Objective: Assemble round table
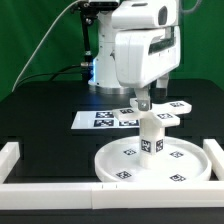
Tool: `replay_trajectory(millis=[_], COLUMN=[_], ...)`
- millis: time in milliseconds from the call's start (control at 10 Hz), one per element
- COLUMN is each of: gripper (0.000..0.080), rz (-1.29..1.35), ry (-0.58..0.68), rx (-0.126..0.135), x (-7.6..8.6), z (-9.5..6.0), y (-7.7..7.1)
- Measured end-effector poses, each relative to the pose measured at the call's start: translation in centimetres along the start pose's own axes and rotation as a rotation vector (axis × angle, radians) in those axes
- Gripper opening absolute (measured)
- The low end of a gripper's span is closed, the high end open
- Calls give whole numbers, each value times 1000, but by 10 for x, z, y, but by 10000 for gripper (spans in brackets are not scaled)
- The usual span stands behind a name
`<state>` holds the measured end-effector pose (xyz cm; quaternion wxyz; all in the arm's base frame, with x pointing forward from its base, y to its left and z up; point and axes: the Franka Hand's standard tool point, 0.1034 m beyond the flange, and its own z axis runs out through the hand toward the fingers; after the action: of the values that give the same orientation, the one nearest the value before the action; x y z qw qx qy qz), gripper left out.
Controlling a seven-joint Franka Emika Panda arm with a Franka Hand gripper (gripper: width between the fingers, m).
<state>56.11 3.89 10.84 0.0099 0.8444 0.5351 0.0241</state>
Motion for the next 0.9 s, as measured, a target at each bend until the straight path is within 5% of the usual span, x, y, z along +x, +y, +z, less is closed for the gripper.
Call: replay_trajectory(millis=[400,600,900], gripper=[648,440,440], rz=[21,38,123], ry=[-10,-10,-9], rx=[13,12,13], x=[-2,-3,-3], z=[10,10,10], y=[-4,-4,-4])
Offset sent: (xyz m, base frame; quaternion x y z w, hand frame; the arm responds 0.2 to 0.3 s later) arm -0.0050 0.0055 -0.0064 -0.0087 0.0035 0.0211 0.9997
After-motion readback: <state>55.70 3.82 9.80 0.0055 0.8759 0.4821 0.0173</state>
